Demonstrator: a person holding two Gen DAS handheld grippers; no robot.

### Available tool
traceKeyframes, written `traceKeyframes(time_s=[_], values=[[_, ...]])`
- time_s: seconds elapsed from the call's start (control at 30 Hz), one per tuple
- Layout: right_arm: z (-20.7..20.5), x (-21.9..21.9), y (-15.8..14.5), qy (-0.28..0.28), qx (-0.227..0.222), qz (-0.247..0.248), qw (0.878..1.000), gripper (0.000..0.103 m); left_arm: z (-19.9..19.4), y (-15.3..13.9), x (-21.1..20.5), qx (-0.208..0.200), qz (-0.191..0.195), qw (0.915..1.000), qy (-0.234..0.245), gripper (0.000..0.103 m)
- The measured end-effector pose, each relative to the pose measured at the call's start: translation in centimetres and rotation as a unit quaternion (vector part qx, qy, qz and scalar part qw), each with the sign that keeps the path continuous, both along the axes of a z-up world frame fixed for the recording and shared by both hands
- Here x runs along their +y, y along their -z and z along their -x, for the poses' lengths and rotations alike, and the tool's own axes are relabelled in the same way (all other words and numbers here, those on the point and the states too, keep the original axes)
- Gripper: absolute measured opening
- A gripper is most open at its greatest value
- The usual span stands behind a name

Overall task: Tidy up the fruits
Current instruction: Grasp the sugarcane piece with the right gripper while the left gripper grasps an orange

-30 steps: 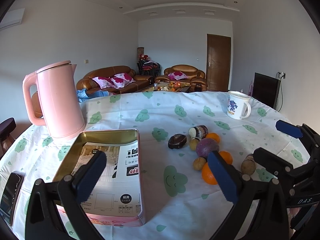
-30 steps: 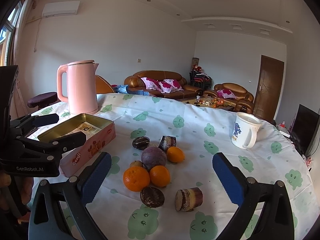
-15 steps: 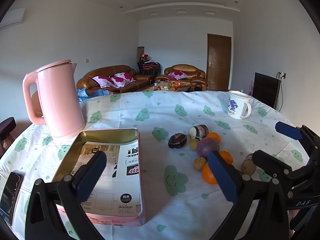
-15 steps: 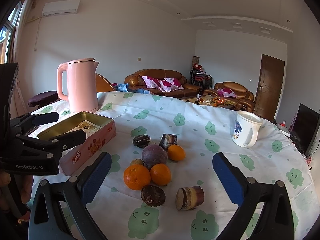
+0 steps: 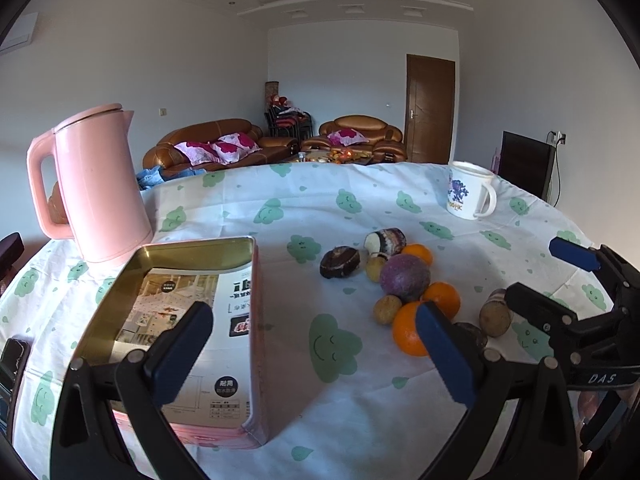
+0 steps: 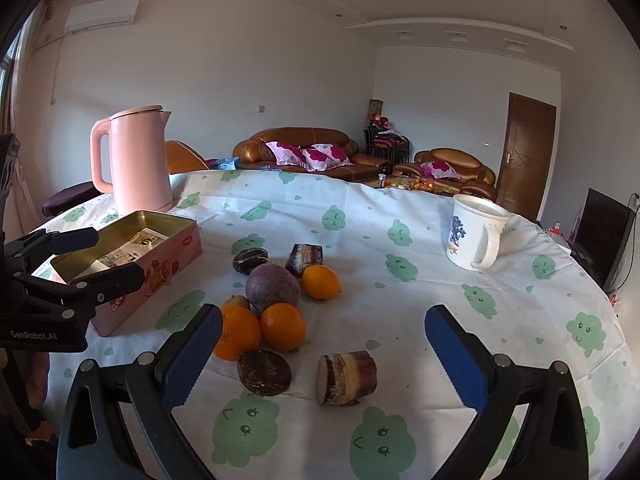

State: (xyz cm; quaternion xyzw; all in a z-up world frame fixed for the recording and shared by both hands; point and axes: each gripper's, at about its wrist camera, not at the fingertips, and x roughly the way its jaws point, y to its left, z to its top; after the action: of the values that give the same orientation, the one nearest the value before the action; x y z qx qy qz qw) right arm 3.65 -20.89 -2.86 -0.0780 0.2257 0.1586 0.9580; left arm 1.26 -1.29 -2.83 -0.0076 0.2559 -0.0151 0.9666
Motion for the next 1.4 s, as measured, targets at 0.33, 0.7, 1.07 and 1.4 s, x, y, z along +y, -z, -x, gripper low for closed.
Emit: traceKeyframes(time_s=[0.33,0.7,1.07,1.4], values=[[-1.8,-1.9,1.9,0.014,0.054,-0.005,0.998,0.088,-1.5,1.2,-1.4,0.034,0.012,0.9989,0.031,0.102],[-3.3,-1.6,3.2,-0.019,0.121,-0.01,0.992,0.061,-3.5,1.9,-3.4,0.074,0.013,0.9946,0.072,0.084],[-4.5,-1.4,4.1,-0.028,0.171,-0.01,0.985,0.051,-5.4,3.1,-5.4,0.129,0.018,0.9848,0.115,0.074],[-5.0,-1.1,4.6,-0.029,0.191,-0.004,0.981,0.048,-6.9,3.8,-4.9,0.151,0.053,0.9794,0.123,0.069]])
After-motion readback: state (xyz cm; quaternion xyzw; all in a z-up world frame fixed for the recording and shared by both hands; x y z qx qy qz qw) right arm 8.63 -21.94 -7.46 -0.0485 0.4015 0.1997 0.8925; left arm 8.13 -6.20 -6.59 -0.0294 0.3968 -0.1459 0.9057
